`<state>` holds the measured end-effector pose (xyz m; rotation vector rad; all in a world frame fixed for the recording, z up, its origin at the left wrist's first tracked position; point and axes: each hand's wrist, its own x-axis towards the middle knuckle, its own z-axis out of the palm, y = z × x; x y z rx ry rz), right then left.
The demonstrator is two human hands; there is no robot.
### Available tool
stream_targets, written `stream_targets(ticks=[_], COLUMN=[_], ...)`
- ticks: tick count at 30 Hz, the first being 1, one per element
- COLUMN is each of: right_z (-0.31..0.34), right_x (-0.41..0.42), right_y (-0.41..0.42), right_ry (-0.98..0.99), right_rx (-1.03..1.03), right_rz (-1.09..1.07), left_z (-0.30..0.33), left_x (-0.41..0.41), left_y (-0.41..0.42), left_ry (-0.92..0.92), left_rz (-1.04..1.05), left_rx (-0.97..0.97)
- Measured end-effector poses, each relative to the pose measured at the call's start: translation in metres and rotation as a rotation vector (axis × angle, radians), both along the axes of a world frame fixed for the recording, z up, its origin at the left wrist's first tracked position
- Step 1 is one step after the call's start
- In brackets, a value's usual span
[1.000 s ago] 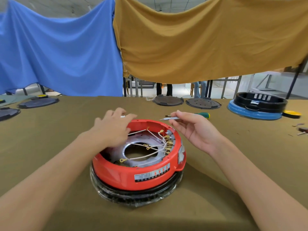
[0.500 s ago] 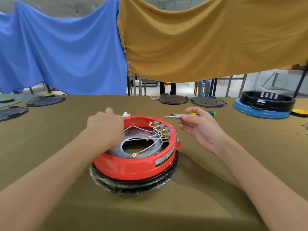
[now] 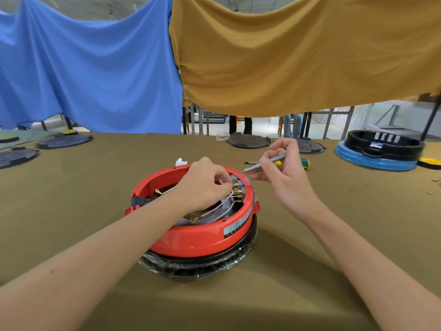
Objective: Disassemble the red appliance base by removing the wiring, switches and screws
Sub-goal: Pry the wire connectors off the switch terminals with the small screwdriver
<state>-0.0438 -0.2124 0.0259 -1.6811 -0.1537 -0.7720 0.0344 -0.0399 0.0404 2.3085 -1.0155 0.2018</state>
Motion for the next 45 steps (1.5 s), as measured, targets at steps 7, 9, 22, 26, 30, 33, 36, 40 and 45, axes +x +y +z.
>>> stream_targets(ticks=[7,9,22,26,30,33,36,40,45], right_z=[-0.006,-0.009,-0.010,-0.006,-0.001,0.006,0.015,0.025,0.018], right_x=[-0.002,-0.001,-0.007,-0.011,-0.014,-0.014,-0.008,0.002,0.009], right_y=[0.005,0.005,0.012,0.018,0.027,0.031,0.033,0.037,0.044], right_ry=[-0.047,-0.049,-0.009,0.008,0.006,0.042,0.072,0.110,0.065], right_rx=[-0.322,-0.409,-0.660,-0.752,-0.873,-0.987,-1.086,-1.163,-1.145], right_rz=[-0.068,-0.106,-0.236,-0.232,-0.278,-0.311,-0.315,-0.323,-0.372], left_z=[-0.004,-0.005,-0.006,-0.006,-0.006,-0.007,-0.007,-0.006,0.007], left_x=[0.001,0.001,0.004,0.004,0.004,0.004,0.005,0.005,0.008], left_y=[-0.002,-0.002,-0.003,-0.004,-0.004,-0.004,-0.004,-0.005,-0.001], left_ry=[0.059,0.063,0.070,0.069,0.049,0.054,0.057,0.083,0.240], left_rz=[-0.030,-0.032,-0.023,-0.016,-0.022,-0.036,-0.040,-0.048,-0.085], left_rx=[-0.002,0.002,0.008,0.015,0.003,-0.008,-0.012,-0.011,0.054])
